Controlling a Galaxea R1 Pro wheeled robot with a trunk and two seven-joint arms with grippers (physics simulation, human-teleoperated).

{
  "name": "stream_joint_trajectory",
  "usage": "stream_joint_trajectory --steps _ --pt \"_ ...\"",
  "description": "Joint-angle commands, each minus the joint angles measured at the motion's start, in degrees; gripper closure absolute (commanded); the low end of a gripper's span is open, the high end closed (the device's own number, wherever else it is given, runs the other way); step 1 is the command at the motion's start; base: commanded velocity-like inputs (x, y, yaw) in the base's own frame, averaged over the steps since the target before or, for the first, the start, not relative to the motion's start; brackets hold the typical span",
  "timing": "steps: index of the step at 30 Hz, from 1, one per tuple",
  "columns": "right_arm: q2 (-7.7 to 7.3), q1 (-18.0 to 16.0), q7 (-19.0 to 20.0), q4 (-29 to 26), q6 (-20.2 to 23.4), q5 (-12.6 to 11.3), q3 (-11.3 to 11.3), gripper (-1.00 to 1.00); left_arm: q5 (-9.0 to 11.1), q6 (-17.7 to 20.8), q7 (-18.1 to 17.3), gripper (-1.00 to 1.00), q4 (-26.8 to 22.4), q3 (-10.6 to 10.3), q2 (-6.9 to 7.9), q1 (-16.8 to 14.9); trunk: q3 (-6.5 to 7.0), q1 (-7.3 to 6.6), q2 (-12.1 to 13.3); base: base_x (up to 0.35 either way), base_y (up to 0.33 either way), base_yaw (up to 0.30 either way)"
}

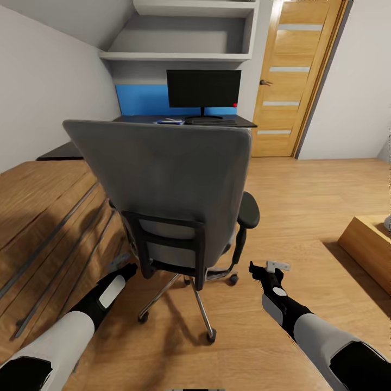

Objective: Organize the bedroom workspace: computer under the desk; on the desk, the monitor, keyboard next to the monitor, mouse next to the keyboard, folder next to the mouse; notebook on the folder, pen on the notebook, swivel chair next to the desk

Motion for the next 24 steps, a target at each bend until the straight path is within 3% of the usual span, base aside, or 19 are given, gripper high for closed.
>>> stream_joint_trajectory --steps 1,15,24 --pt "-0.03 -0.03 -0.29 -0.05 -0.12 -0.41 0.49 -1.00 0.84 0.09 0.34 -1.00 -0.17 -0.61 0.06 -0.01 0.00 0.01 -0.02 0.213 -0.209 -0.138" --pt "-0.03 0.00 -0.29 -0.05 -0.13 -0.43 0.49 -1.00 0.84 0.09 0.34 -1.00 -0.17 -0.61 0.08 -0.01 0.89 0.01 -0.02 0.151 -0.269 -0.164" --pt "0.30 0.04 -0.36 -0.12 -0.16 -0.27 0.79 -1.00 0.84 0.17 0.34 -1.00 -0.17 -0.61 0.08 -0.01 0.99 0.01 -0.02 -0.121 -0.255 -0.030"
